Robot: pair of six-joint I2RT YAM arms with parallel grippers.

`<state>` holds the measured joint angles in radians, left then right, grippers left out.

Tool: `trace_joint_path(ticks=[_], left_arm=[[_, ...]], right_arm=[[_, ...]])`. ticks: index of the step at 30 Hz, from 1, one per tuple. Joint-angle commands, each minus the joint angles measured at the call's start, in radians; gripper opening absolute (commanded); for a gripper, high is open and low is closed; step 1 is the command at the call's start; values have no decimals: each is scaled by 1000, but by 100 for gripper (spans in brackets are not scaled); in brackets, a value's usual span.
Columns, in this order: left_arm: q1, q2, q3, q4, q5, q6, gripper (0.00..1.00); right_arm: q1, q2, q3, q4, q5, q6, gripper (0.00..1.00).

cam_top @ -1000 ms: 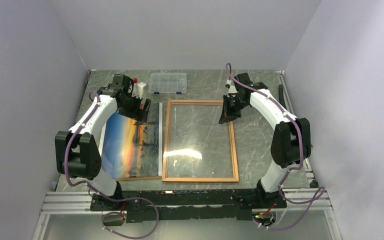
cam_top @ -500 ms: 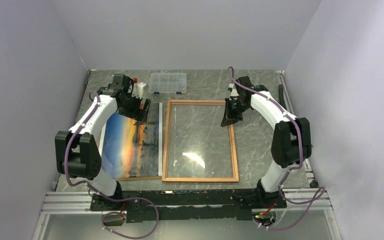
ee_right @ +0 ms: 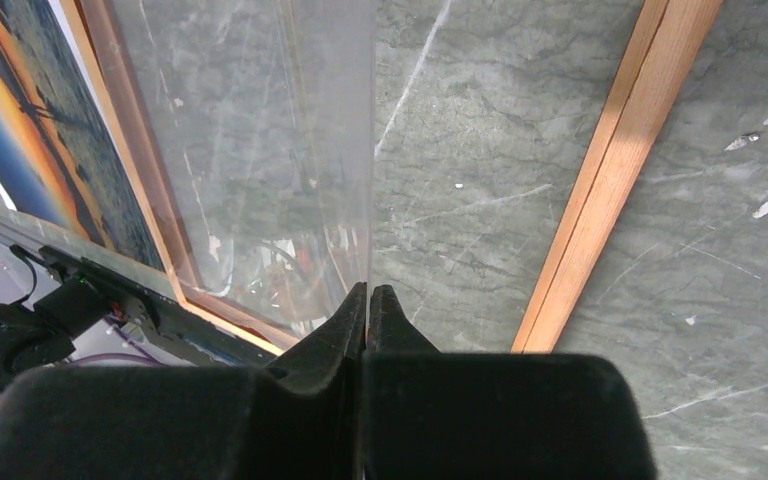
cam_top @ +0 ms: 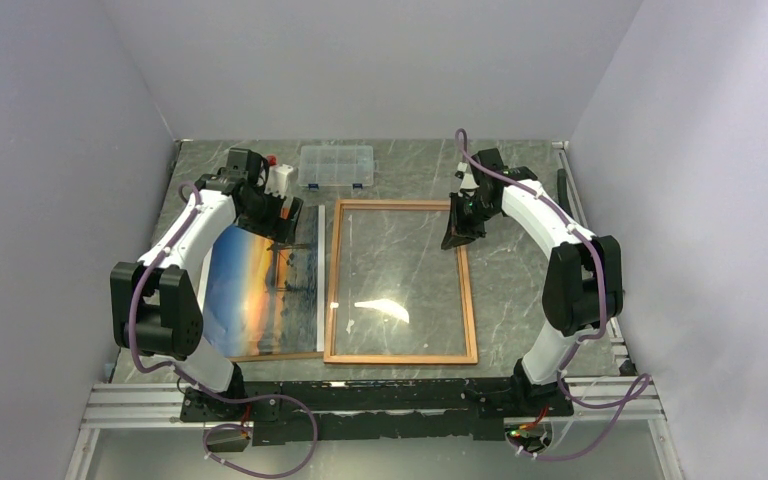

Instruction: Put the photo into the frame

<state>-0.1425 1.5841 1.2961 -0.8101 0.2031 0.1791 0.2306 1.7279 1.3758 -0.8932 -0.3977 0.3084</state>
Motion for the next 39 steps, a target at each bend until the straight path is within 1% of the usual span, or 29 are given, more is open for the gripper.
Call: trace_joint_path(ticks=[1,14,24,39], left_arm=[[-7,-21,2,15,13,-10,94],[-18,-32,-13,28,11,-7,94],[-21,-40,-25,36,25,-20,94],[-134,-7,-67,71,-35,-35,93]], right_arm=[[-4,-29,2,5,13,-7,0],[-3,-55,-68,35,10,19,0],[-4,-25,18,-23,32,-5,0],[-10,-1,73,-55,25,-35,0]])
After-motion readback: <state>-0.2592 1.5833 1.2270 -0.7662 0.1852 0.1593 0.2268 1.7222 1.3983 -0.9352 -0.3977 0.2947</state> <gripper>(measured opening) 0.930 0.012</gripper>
